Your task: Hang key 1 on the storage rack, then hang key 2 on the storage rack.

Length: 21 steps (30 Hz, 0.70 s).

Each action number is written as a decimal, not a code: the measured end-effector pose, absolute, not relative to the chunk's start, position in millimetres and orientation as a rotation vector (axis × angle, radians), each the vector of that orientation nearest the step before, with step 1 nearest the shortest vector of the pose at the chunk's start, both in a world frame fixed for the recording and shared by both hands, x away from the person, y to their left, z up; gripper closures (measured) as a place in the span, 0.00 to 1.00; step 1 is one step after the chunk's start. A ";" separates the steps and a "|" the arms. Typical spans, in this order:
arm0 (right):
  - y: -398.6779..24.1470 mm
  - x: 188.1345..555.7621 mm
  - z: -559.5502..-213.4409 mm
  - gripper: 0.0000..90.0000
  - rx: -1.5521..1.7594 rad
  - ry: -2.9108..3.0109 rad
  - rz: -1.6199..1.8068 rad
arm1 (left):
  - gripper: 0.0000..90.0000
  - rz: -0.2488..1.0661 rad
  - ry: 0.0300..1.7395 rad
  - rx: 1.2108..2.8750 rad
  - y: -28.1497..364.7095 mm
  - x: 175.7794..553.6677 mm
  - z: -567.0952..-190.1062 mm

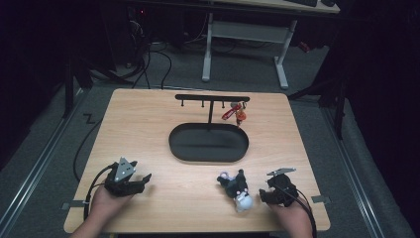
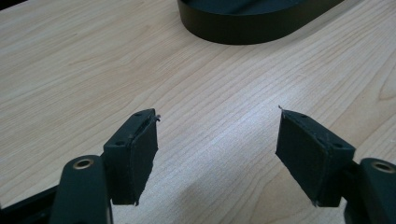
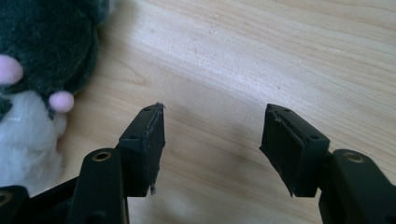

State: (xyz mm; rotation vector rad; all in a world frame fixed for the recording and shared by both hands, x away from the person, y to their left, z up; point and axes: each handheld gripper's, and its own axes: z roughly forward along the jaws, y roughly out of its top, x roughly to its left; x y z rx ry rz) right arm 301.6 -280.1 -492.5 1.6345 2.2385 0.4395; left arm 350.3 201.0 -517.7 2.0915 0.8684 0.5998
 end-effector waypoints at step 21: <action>-266.6 321.8 -480.9 0.39 1.688 2.443 0.195 | 0.33 0.589 0.820 2.108 194.6 349.8 -518.4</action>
